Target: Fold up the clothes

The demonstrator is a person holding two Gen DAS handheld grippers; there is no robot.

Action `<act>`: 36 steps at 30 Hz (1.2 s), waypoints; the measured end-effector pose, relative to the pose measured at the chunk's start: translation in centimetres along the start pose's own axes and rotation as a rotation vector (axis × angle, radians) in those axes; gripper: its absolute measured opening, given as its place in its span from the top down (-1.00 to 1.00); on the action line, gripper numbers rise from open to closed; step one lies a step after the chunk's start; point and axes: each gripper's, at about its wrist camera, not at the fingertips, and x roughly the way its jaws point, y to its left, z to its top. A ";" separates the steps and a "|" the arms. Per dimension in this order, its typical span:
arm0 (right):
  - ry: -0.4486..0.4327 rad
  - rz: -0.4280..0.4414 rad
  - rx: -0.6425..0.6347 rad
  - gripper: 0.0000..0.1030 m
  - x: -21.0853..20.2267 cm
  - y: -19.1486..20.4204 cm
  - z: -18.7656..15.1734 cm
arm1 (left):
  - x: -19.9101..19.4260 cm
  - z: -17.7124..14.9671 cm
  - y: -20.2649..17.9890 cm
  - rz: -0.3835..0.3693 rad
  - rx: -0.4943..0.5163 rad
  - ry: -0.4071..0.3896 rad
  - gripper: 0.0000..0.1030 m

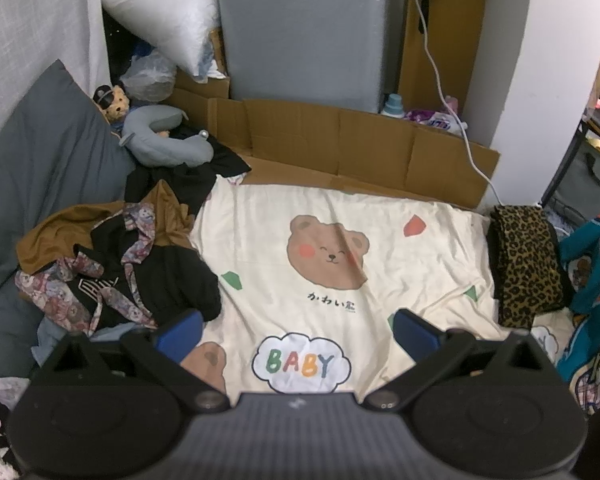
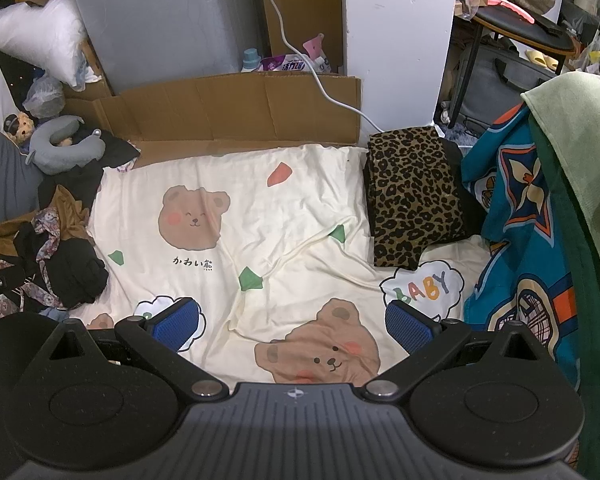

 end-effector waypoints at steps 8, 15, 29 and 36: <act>0.004 -0.002 -0.002 -0.99 0.1 0.0 0.2 | -0.2 -0.1 0.4 -0.032 -0.019 0.001 -0.99; 0.002 0.002 0.002 -0.99 0.2 0.0 0.2 | -0.2 -0.2 0.3 -0.023 -0.016 0.004 -0.99; 0.016 0.024 0.020 -0.99 0.1 -0.3 0.2 | -0.9 -0.5 0.6 -0.094 -0.017 0.000 -0.99; 0.029 0.028 -0.015 -0.99 0.0 -0.2 0.5 | -0.9 -0.9 1.3 -0.129 -0.061 0.018 -0.97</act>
